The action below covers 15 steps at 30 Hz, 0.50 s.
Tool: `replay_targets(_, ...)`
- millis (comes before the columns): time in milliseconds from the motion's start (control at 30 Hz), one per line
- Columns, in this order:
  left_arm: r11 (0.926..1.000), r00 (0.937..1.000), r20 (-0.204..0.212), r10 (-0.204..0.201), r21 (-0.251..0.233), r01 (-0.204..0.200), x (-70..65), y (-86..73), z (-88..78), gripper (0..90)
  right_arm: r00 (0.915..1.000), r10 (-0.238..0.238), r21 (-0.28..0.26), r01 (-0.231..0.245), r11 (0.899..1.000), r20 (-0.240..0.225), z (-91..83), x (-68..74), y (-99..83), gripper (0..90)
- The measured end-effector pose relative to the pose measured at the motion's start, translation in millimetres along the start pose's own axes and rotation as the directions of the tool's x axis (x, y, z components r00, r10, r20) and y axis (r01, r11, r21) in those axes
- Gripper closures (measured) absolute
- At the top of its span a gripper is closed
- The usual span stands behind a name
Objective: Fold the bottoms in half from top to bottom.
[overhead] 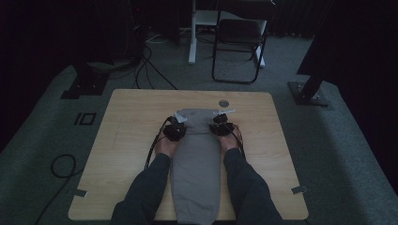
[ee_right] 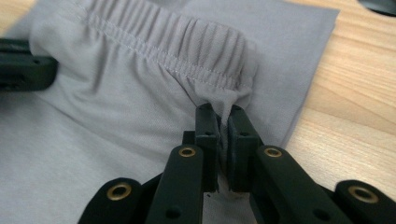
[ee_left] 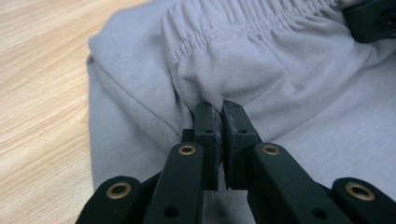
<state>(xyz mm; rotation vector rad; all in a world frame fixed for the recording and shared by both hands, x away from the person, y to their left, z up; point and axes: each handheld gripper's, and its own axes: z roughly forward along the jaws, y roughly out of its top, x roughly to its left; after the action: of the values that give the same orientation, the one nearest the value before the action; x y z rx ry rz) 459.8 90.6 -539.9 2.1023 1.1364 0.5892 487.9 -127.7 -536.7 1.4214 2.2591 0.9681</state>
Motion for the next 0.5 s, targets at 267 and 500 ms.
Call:
replay_targets(267, 0.9871, 0.9989, 0.004, 0.046, -0.154, -0.045, 0.3, 25.4, -56.9, 86.3, 0.9951, -0.099, -0.146, 0.099, 0.984, 0.011, -51.2, 5.5, 10.5, 86.1)
replay_targets(500, 0.9698, 0.9964, 0.045, 0.071, -0.237, -0.059, -4.0, 41.6, -105.4, 86.3, 0.9907, -0.136, -0.267, 0.131, 0.955, 0.000, -99.8, 14.0, 21.8, 86.1)
